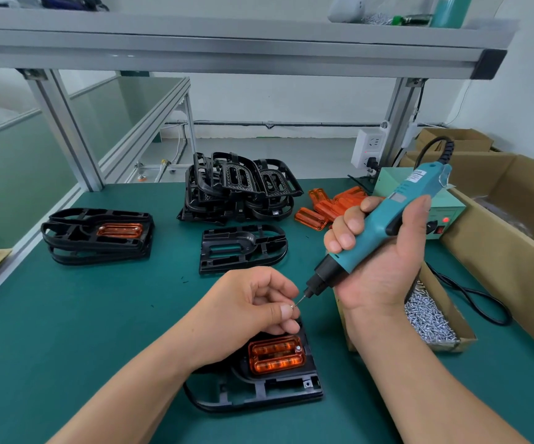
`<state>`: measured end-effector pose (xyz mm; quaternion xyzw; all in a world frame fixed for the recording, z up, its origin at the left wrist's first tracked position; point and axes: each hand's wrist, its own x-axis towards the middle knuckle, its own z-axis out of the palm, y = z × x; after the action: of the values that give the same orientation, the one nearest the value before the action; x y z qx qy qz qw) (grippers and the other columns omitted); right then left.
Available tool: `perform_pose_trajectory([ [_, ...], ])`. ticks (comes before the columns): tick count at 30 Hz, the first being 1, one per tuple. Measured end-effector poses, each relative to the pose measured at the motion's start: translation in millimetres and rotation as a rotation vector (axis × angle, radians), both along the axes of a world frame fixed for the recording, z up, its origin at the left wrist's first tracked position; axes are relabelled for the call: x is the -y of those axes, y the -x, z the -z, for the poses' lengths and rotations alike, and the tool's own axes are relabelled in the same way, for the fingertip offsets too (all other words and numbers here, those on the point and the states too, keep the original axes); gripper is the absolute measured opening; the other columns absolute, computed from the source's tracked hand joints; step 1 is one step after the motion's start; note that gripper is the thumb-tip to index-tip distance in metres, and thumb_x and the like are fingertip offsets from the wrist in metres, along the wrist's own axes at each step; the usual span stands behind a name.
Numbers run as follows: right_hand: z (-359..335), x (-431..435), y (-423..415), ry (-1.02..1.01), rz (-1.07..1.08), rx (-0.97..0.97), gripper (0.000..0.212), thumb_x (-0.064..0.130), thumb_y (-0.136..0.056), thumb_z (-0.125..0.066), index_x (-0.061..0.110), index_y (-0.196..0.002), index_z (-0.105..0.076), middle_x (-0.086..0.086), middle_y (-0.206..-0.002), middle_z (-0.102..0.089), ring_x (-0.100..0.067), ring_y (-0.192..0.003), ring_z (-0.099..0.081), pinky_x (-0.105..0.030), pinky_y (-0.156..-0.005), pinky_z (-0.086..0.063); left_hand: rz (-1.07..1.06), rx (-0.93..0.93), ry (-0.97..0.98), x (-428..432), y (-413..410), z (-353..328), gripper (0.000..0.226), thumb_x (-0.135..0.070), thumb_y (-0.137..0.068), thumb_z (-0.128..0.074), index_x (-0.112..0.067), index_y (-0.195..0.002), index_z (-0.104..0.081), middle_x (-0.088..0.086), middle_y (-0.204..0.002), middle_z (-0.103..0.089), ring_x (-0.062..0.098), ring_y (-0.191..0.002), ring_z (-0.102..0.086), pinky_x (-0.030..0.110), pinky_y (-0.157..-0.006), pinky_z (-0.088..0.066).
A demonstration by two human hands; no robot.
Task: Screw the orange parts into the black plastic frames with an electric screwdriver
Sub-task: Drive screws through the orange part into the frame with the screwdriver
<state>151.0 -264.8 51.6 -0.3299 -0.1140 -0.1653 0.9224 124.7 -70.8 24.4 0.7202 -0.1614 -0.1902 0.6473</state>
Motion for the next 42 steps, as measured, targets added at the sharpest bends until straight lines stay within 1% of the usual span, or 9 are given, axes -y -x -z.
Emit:
perform_pose_trajectory([
  [5,-0.2,0.6,-1.3,-0.009,0.009,-0.012,0.060,0.068,-0.108,-0.034,0.014,-0.092,-0.055,-0.002,-0.069,-0.048,-0.016,-0.055,-0.045,-0.029,-0.054,-0.040,0.019,0.006,0.001,0.7,0.4,-2.2,0.019,-0.010,-0.094,-0.073,-0.028,-0.100,-0.074,0.012,-0.100,-0.079,0.029,-0.095,-0.079,0.035,-0.083,-0.064],
  [16,1.5,-0.1,-0.8,0.009,-0.011,-0.004,0.058,0.067,-0.108,-0.037,0.014,-0.093,-0.056,-0.003,-0.070,-0.049,-0.017,-0.055,-0.045,-0.030,-0.054,-0.039,0.013,0.014,-0.019,-0.6,0.1,-0.8,0.017,-0.005,-0.095,-0.072,-0.016,-0.108,-0.072,0.012,-0.099,-0.079,0.029,-0.095,-0.079,0.036,-0.085,-0.064],
  [24,2.4,-7.8,2.2,0.079,-0.016,0.005,0.054,0.069,-0.096,-0.053,0.016,-0.094,-0.055,-0.003,-0.071,-0.047,-0.016,-0.055,-0.045,-0.030,-0.055,-0.040,-0.031,0.091,-0.142,-1.0,1.6,-0.5,0.020,-0.003,-0.093,-0.074,-0.020,-0.104,-0.072,0.004,-0.092,-0.080,0.021,-0.090,-0.079,0.028,-0.078,-0.062],
  [27,3.3,-7.5,2.3,0.051,-0.015,-0.019,0.054,0.068,-0.099,-0.048,0.015,-0.093,-0.055,-0.004,-0.071,-0.046,-0.016,-0.055,-0.044,-0.029,-0.054,-0.039,-0.030,0.191,-0.258,-2.1,0.7,-2.8,0.021,-0.017,-0.091,-0.079,-0.033,-0.103,-0.074,-0.008,-0.093,-0.080,0.011,-0.094,-0.076,0.031,-0.089,-0.057],
  [30,3.4,-6.2,2.1,0.020,-0.014,-0.034,0.056,0.067,-0.106,-0.039,0.015,-0.093,-0.054,-0.004,-0.070,-0.044,-0.017,-0.054,-0.043,-0.029,-0.054,-0.038,-0.002,0.243,-0.314,-5.5,-0.8,-6.3,0.025,-0.031,-0.091,-0.079,-0.041,-0.113,-0.071,-0.018,-0.098,-0.079,0.001,-0.101,-0.071,0.030,-0.098,-0.047],
  [33,4.4,-8.8,2.7,0.009,-0.034,-0.042,0.057,0.068,-0.106,-0.039,0.015,-0.092,-0.056,-0.004,-0.070,-0.045,-0.016,-0.054,-0.042,-0.029,-0.053,-0.038,0.040,0.232,-0.295,-9.9,-2.2,-6.9,0.031,-0.031,-0.095,-0.074,-0.038,-0.124,-0.068,-0.018,-0.103,-0.079,0.000,-0.106,-0.071,0.033,-0.103,-0.049],
  [37,6.8,-15.5,4.2,0.016,-0.074,-0.049,0.057,0.071,-0.099,-0.050,0.015,-0.092,-0.057,-0.004,-0.070,-0.045,-0.017,-0.053,-0.044,-0.030,-0.053,-0.040,0.050,0.232,-0.289,-21.2,-8.0,-9.2,0.028,-0.027,-0.101,-0.065,-0.038,-0.127,-0.067,-0.019,-0.114,-0.077,0.001,-0.112,-0.070,0.032,-0.103,-0.052],
  [39,8.0,-18.6,5.5,0.021,-0.105,-0.048,0.057,0.071,-0.096,-0.054,0.015,-0.092,-0.057,-0.004,-0.070,-0.045,-0.016,-0.053,-0.044,-0.030,-0.052,-0.040,0.059,0.250,-0.356,-28.6,-12.3,-11.1,0.024,-0.027,-0.103,-0.063,-0.038,-0.124,-0.069,-0.021,-0.113,-0.076,-0.001,-0.112,-0.070,0.031,-0.102,-0.053],
  [42,9.7,-26.1,8.9,0.051,-0.161,-0.031,0.057,0.071,-0.093,-0.061,0.015,-0.093,-0.057,-0.004,-0.070,-0.047,-0.016,-0.052,-0.046,-0.029,-0.051,-0.041,0.094,0.313,-0.586,-39.9,-17.4,-11.7,0.020,-0.034,-0.099,-0.068,-0.037,-0.118,-0.073,-0.025,-0.108,-0.074,-0.005,-0.104,-0.067,0.027,-0.097,-0.054],
])
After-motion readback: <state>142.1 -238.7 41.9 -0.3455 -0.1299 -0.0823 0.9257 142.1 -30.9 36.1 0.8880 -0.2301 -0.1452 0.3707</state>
